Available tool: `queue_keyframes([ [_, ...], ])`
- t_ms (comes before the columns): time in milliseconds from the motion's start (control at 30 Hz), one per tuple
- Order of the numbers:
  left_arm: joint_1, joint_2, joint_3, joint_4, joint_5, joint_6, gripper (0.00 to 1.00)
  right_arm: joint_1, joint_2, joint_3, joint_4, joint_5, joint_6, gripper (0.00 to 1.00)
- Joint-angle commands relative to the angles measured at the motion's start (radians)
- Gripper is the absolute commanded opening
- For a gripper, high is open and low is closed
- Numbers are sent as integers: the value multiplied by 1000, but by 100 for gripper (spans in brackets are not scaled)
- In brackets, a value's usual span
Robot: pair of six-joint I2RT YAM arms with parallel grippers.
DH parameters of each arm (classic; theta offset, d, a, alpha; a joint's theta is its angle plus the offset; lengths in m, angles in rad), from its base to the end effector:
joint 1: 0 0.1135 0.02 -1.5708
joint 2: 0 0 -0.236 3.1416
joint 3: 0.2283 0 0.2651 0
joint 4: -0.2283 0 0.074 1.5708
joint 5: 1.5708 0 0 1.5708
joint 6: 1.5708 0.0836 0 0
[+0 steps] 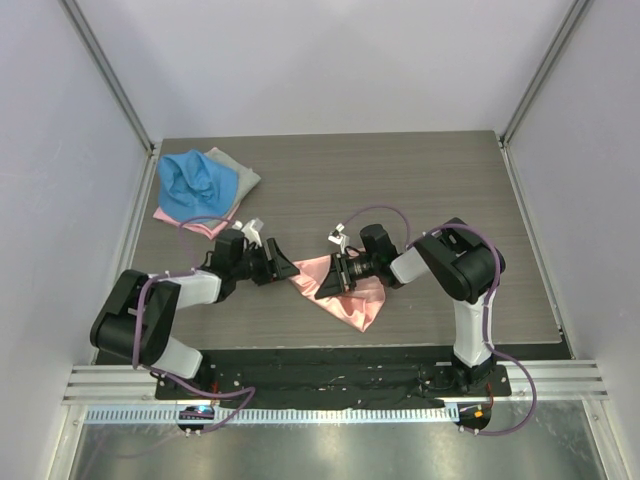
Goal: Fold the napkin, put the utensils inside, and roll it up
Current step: Roll the napkin with the utensil
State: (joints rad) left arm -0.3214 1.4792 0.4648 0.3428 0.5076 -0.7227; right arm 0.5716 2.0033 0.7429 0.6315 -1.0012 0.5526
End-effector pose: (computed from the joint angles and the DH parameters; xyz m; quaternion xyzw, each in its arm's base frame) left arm 0.2726 -0.1336 0.0694 -0.0668 0.8760 -0.4058 0.2519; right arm 0.2573 0.2492 0.0302 -0.2252 0.7797 0.5740 0.1089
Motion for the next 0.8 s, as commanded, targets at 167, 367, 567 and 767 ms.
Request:
queue_keyframes([
  [167,-5,73,17,131,8,5,47,-15,26,-10,-107,113,-65,17],
  [367,-7,92,14,147,17,-6,28,-15,25,-5,-121,119,-71,17],
  [567,-7,72,14,139,32,-27,8,-15,-50,41,-272,194,-138,23],
  [767,-8,47,73,-29,29,-20,0,7,-299,116,-555,427,-266,52],
])
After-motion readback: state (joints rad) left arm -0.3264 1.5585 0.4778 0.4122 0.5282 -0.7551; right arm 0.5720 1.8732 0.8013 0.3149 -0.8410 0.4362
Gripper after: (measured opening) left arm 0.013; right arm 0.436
